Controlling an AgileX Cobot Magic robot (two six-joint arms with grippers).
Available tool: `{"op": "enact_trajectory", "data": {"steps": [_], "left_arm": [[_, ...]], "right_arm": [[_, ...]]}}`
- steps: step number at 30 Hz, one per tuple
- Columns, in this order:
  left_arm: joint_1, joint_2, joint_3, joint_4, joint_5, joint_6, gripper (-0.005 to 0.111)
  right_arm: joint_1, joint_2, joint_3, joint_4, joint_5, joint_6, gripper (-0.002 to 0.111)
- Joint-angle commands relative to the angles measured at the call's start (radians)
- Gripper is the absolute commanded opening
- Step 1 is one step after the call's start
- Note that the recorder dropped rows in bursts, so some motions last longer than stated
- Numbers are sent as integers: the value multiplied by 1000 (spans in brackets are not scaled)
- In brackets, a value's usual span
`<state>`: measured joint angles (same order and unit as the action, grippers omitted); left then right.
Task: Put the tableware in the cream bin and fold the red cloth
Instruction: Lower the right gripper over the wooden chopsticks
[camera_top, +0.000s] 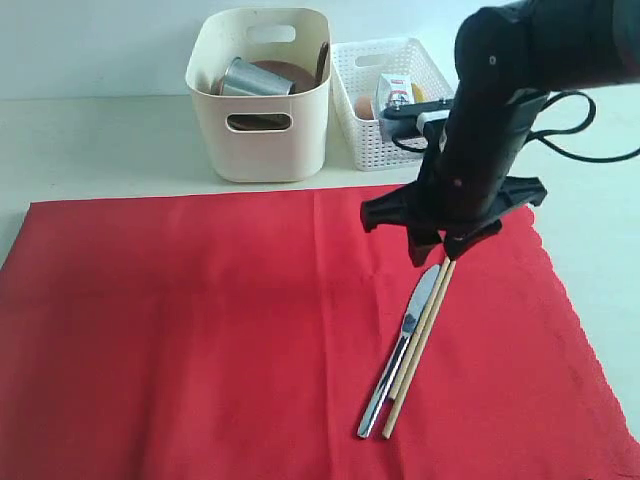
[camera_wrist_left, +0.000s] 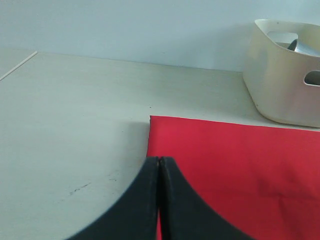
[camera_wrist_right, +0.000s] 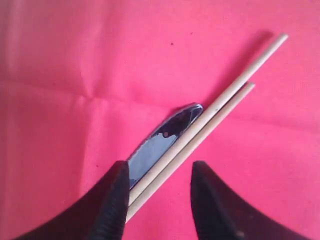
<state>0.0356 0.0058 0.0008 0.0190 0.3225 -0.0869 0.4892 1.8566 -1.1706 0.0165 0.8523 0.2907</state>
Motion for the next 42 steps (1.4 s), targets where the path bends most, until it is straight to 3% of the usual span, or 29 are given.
{"op": "enact_trajectory", "data": {"steps": [1,7,12,26,33,42], "left_arm": [[1,-6,-1,-5,-6,4,1],[1,-6,-1,-5,-6,4,1],[1,-6,-1,-5,-6,4,1],[1,-6,-1,-5,-6,4,1],[1,-6,-1,-5,-6,4,1],[1,-6,-1,-5,-6,4,1]], "right_arm": [[-1,-7,50,-1,-95,63,39],[-1,-5,98,-219,-158,460,40],[-1,19,106,-401,-177,707,48],[-1,132,106,-420,-284,802,50],[-1,135,106,-443,-233,946,37],[-1,131,106,-443,-222,996,35]]}}
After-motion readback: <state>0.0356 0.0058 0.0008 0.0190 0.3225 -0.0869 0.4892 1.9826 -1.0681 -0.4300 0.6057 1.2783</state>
